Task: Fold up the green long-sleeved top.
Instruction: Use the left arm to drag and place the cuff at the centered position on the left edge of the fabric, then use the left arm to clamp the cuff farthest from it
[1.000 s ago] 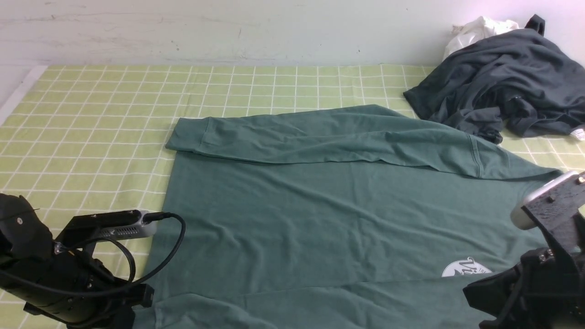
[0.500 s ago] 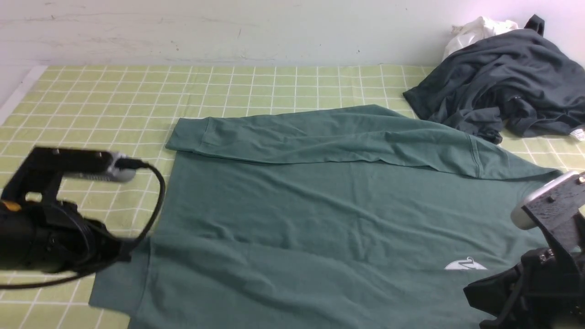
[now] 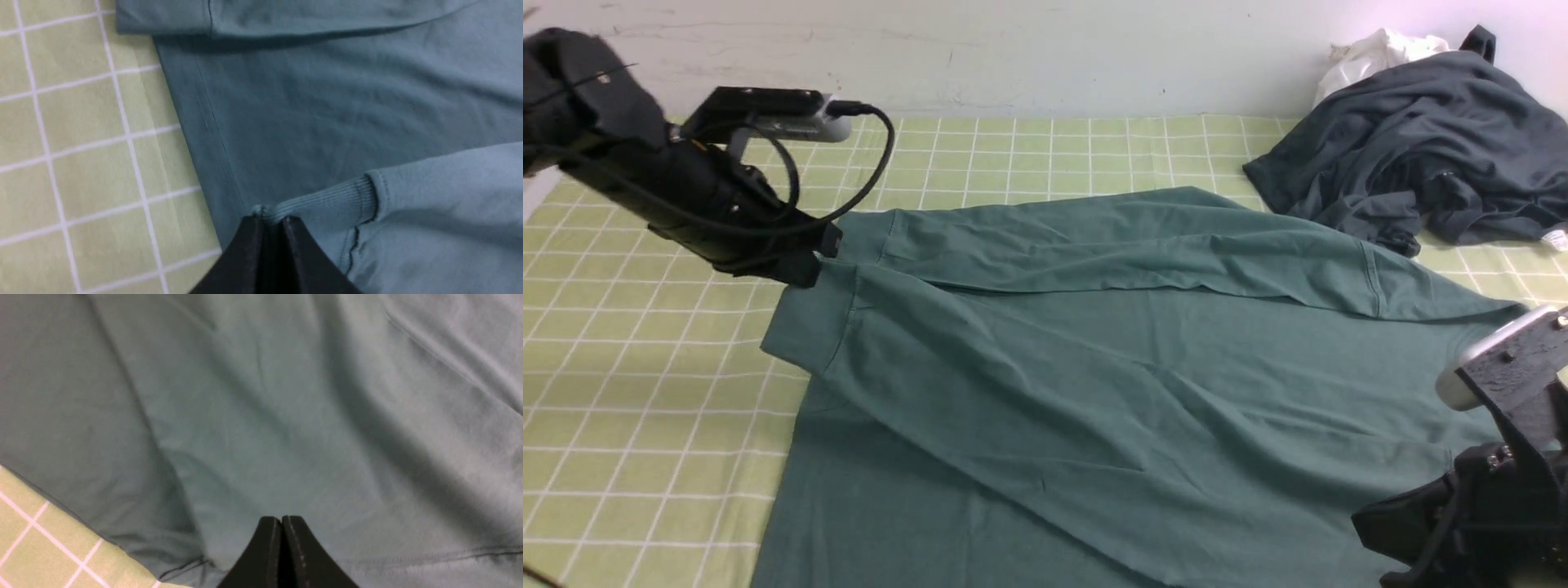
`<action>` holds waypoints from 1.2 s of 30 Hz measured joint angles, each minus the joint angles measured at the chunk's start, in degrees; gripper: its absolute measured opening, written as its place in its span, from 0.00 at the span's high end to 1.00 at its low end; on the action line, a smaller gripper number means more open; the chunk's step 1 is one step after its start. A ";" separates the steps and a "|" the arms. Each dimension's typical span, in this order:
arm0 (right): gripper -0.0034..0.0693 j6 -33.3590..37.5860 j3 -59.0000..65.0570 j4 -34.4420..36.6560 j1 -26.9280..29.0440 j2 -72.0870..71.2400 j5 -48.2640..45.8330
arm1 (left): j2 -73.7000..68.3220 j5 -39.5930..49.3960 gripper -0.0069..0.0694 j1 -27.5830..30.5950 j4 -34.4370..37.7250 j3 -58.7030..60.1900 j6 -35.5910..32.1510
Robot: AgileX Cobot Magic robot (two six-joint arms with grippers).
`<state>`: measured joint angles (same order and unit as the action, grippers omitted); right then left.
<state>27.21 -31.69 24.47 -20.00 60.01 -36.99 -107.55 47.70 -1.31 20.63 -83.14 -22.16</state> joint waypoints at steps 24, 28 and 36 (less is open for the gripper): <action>0.97 2.55 0.00 -0.06 0.00 1.12 1.57 | -37.63 18.08 0.51 0.00 -11.00 -52.86 16.65; 0.97 2.55 0.00 -0.06 0.00 1.12 1.57 | -37.63 18.89 0.69 -0.05 -9.89 -52.90 16.82; 0.97 2.61 0.00 -0.02 0.00 1.12 1.52 | -36.00 22.80 0.91 -0.09 -9.22 -56.23 16.40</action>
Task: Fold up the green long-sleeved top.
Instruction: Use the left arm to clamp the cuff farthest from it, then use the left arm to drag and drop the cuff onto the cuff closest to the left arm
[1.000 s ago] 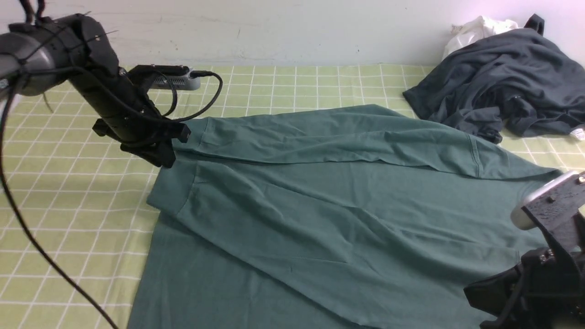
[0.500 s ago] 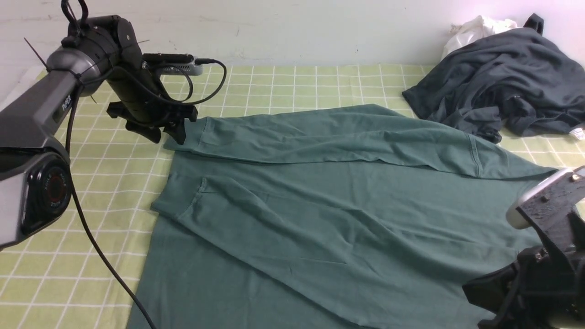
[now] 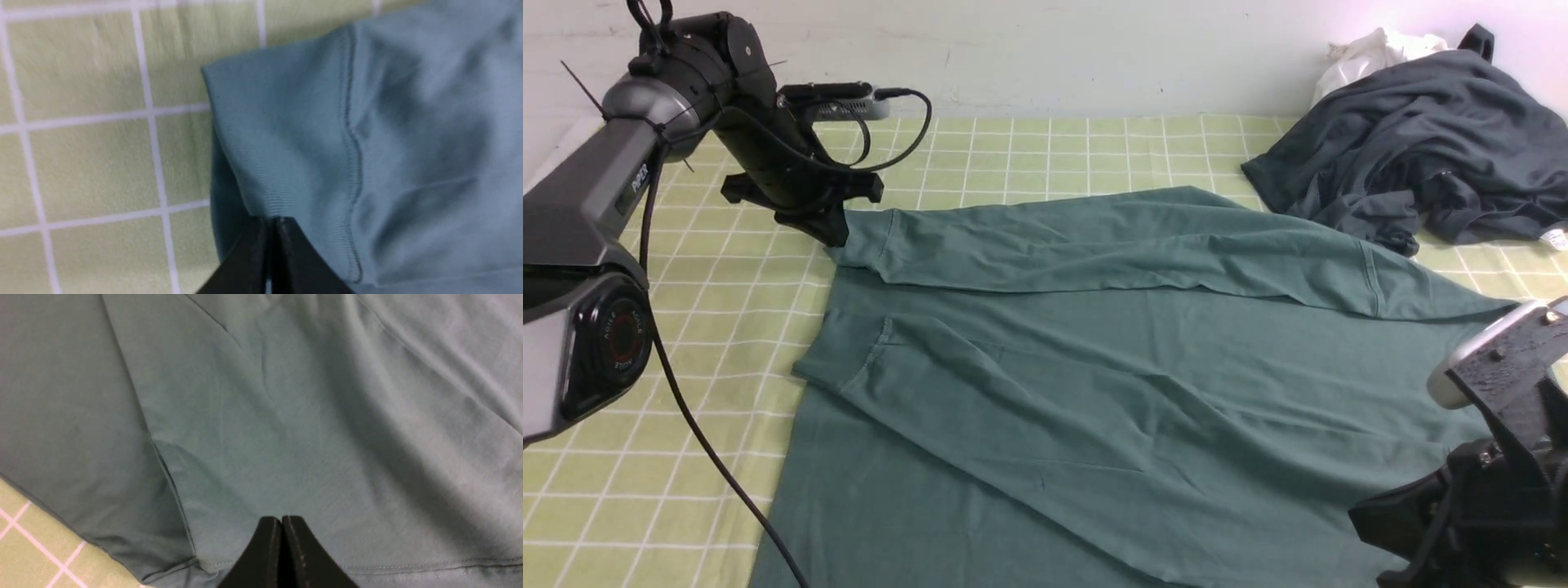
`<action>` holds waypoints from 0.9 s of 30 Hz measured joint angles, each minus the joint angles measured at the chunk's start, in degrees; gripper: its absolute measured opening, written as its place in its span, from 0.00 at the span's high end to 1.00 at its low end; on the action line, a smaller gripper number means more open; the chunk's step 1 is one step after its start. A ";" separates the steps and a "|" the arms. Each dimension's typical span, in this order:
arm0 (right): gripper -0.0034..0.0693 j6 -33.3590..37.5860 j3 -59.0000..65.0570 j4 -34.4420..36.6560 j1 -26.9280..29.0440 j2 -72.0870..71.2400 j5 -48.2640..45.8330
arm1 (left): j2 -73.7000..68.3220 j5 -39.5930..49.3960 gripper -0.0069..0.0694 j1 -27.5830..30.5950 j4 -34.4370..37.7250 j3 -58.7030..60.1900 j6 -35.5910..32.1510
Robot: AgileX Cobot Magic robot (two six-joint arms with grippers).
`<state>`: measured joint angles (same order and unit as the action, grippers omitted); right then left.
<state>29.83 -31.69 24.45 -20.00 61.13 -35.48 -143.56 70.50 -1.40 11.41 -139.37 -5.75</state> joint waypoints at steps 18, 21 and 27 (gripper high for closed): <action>0.97 0.04 0.00 2.36 0.00 0.00 -1.74 | 42.38 -3.30 0.91 -4.47 -1.67 58.16 -4.04; 0.97 0.07 0.00 2.96 0.00 0.00 -2.16 | 43.07 -3.19 0.91 -5.07 -1.67 64.71 -4.49; 0.97 0.07 0.00 3.10 0.00 0.00 -2.91 | 43.73 -2.76 0.91 -6.24 -2.51 69.78 -5.21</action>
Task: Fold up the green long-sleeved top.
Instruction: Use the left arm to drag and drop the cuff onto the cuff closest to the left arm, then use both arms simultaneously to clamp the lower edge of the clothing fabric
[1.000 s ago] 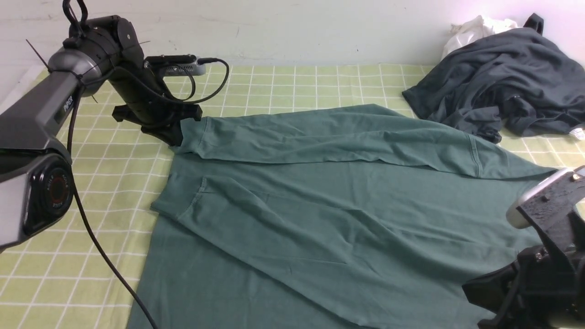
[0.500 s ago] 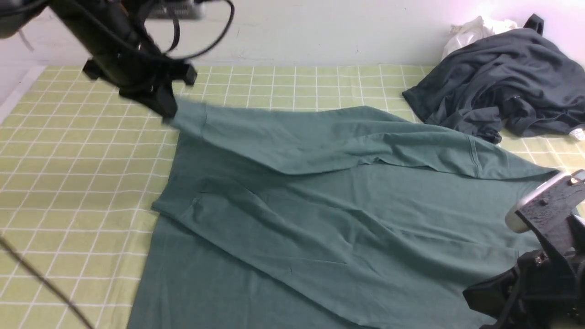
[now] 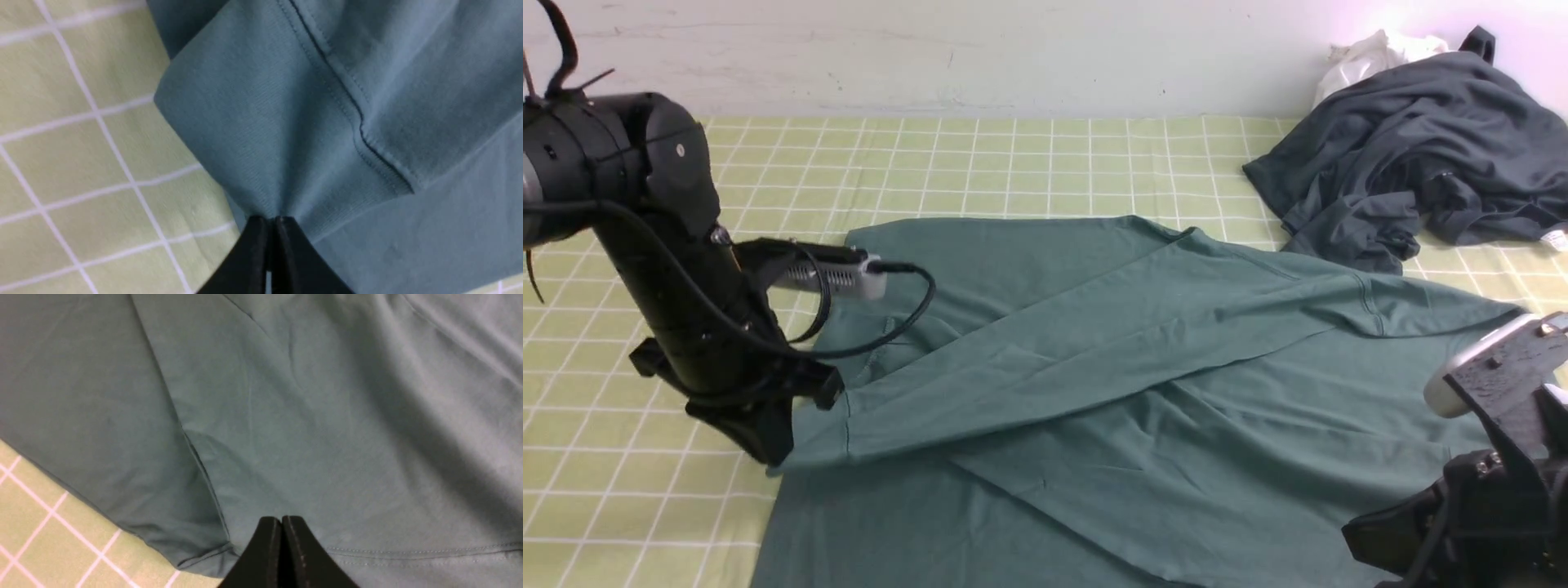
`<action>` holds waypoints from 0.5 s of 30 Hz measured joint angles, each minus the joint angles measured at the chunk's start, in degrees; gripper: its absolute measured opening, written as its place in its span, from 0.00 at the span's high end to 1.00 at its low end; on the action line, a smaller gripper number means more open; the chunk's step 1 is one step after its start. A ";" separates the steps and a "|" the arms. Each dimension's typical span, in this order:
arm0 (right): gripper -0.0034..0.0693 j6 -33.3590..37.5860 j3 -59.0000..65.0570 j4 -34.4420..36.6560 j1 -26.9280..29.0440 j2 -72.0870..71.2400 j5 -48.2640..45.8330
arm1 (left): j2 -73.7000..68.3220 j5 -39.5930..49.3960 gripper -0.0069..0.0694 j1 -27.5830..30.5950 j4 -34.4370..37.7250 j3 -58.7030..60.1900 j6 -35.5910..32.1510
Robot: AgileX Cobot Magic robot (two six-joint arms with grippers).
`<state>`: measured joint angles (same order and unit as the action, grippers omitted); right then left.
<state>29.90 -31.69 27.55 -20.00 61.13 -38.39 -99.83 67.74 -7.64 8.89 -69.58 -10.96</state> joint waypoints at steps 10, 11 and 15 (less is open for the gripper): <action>0.97 1.72 0.00 0.69 0.00 -0.35 -2.46 | 14.82 0.17 0.67 -2.48 1.01 16.30 -4.57; 0.97 2.44 0.00 1.07 0.00 -0.58 -2.58 | 17.32 -1.08 0.63 -4.65 1.93 19.57 -7.59; 0.97 4.74 0.00 2.23 0.00 -1.42 -2.71 | 22.48 -6.74 0.53 -11.08 3.29 27.55 -22.76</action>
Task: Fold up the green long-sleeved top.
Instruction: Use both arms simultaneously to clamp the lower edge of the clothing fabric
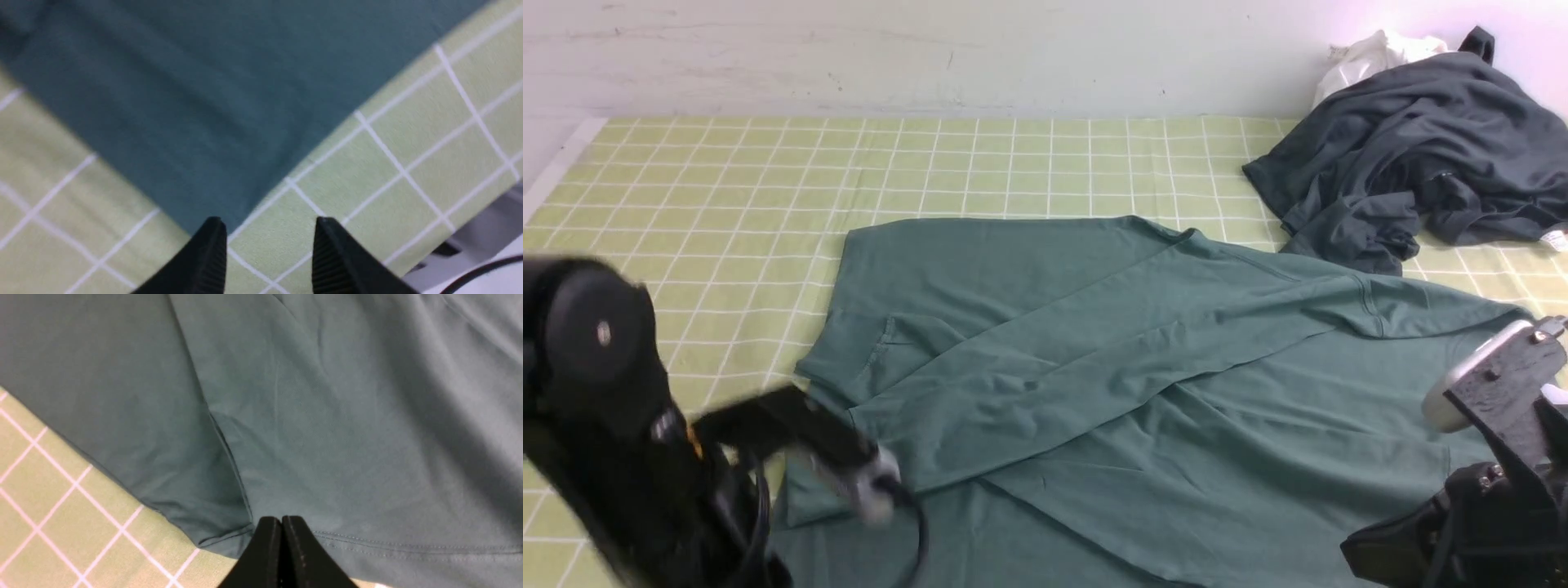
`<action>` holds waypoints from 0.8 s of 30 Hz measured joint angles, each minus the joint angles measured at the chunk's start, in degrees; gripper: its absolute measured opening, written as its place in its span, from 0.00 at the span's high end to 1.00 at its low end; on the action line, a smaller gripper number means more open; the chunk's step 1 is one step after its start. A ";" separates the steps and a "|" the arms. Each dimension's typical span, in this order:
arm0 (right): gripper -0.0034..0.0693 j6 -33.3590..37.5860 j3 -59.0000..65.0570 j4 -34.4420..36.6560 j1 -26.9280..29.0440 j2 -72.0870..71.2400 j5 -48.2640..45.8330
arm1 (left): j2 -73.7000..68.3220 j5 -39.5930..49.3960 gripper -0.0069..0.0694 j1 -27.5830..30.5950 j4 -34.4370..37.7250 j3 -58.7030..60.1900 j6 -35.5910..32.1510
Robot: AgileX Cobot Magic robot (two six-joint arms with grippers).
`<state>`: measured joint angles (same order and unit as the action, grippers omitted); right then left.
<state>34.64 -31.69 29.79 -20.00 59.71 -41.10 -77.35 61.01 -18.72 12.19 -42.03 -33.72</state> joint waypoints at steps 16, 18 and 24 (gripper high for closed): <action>0.97 1.33 0.00 3.13 0.00 -0.24 -0.38 | -4.45 -20.61 0.66 -4.69 -1.58 12.53 -20.99; 0.97 1.42 0.00 3.20 0.00 -0.24 -0.43 | -4.45 -20.69 0.73 -4.69 -1.75 12.27 -20.77; 0.97 2.93 0.00 3.83 0.00 -0.24 -0.43 | -2.83 -17.34 0.91 -4.76 -0.68 10.71 -16.21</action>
<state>37.57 -31.69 33.62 -20.00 59.46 -41.53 -80.18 43.67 -23.48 11.51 -31.32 -49.93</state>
